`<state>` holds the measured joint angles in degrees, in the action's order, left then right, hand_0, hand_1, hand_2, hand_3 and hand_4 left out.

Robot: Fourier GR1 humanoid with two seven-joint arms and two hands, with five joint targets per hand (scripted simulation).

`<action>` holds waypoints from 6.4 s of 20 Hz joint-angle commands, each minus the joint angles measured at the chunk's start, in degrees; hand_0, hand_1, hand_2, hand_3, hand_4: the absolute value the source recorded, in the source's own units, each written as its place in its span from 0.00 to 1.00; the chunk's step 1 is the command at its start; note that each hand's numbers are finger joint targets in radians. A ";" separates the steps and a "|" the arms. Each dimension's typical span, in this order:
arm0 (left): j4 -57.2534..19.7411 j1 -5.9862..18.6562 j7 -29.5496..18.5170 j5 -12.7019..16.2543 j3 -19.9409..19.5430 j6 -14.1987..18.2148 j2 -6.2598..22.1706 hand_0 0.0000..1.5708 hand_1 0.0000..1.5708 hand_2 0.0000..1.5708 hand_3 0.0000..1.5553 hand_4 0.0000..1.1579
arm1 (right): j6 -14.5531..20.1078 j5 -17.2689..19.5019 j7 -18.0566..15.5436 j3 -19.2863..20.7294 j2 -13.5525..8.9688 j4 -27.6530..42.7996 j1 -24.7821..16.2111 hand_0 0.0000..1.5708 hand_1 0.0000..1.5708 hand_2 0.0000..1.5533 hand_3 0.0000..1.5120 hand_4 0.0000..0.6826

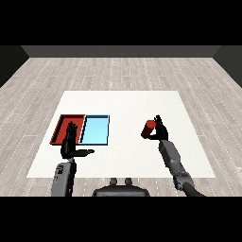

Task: Pick the red can and put it in the red box

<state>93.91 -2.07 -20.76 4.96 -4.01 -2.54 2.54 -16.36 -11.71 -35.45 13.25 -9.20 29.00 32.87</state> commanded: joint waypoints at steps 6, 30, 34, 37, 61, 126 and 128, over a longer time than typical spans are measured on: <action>-2.34 1.30 -1.41 -3.32 1.56 2.92 -1.94 0.00 0.00 0.00 0.00 0.00 | -1.58 1.12 -4.04 0.61 -2.31 -8.14 4.59 0.00 0.00 0.00 0.00 0.00; -4.61 1.95 -1.96 -1.02 0.37 1.07 -1.23 0.00 0.00 0.00 0.00 0.00 | 1.37 1.22 -1.21 -0.15 0.11 -8.85 7.24 0.00 0.00 0.00 0.00 0.00; -0.27 2.81 2.05 -1.00 -0.33 2.11 0.05 0.00 0.00 0.00 0.00 0.00 | 4.08 0.32 1.21 -0.05 1.35 -6.53 5.81 0.51 0.51 0.59 0.53 0.00; -2.98 0.34 -2.28 0.31 -1.07 -0.83 0.59 0.00 0.00 0.00 0.00 0.00 | 9.52 2.35 0.42 0.23 0.59 -11.62 10.38 0.94 0.94 0.94 0.95 0.96; -3.81 3.57 1.02 -5.60 6.70 1.19 -2.05 0.00 0.00 0.00 0.00 0.00 | 14.69 3.27 8.76 -5.59 2.73 17.42 2.69 0.92 0.92 0.93 0.93 0.95; -20.77 26.69 13.46 3.29 39.43 34.55 -2.42 1.00 1.00 0.98 0.93 0.86 | 43.03 -6.17 14.95 -45.66 9.12 52.23 -8.01 0.93 0.93 0.93 0.92 0.82; -23.21 30.54 15.20 1.23 36.99 35.39 -2.42 1.00 1.00 0.94 0.86 0.77 | 42.30 -9.30 11.88 -45.32 9.12 46.82 -4.52 0.94 0.94 0.92 0.92 0.82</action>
<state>72.68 25.51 -9.13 9.33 32.51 31.13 2.42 27.18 -19.19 -21.41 -31.59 -1.50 77.73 26.84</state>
